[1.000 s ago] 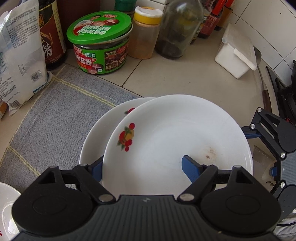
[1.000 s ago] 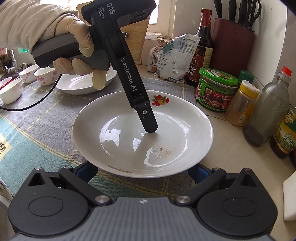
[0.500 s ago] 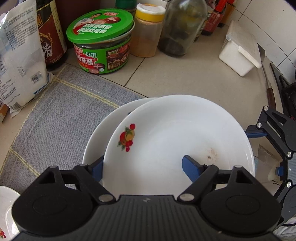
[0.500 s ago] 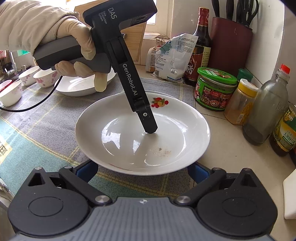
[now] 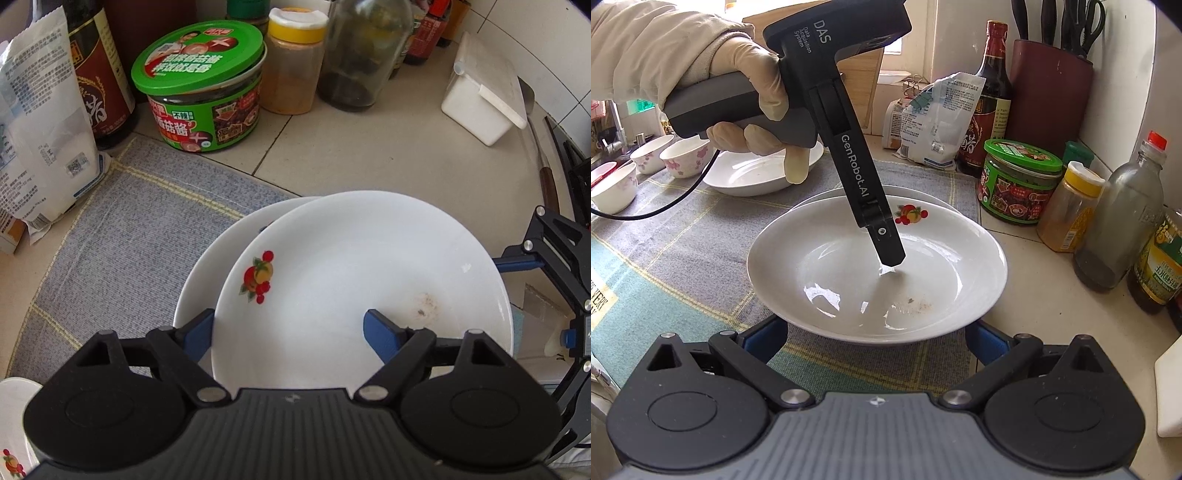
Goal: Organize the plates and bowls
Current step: 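Settle the left tool's plate onto its stack while the right tool settles its plate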
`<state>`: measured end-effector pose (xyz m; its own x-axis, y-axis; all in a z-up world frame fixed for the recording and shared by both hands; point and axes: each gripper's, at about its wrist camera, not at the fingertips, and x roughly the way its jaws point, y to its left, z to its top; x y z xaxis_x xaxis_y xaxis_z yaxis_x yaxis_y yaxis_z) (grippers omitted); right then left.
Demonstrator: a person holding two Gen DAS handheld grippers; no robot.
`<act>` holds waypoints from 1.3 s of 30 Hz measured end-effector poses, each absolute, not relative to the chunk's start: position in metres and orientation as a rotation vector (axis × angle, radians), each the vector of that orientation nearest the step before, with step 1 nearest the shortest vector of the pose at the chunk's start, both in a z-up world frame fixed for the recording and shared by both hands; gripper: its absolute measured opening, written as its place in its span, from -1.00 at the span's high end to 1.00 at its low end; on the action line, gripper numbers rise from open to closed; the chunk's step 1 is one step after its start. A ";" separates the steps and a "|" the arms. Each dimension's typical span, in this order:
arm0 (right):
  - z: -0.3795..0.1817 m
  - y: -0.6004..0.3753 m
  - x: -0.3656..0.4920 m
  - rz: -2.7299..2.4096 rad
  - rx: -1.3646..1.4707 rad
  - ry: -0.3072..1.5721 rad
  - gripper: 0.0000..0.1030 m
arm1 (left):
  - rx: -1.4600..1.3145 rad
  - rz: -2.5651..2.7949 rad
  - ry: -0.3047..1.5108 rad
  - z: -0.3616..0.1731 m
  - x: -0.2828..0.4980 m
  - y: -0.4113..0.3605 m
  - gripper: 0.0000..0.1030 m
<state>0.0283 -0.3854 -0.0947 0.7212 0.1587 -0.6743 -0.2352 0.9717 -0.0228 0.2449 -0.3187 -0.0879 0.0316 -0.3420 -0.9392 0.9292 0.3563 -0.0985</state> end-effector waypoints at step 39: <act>-0.094 -0.382 0.033 0.213 -0.146 0.758 -1.00 | 0.674 -1.059 1.096 -0.071 0.239 -0.305 -0.67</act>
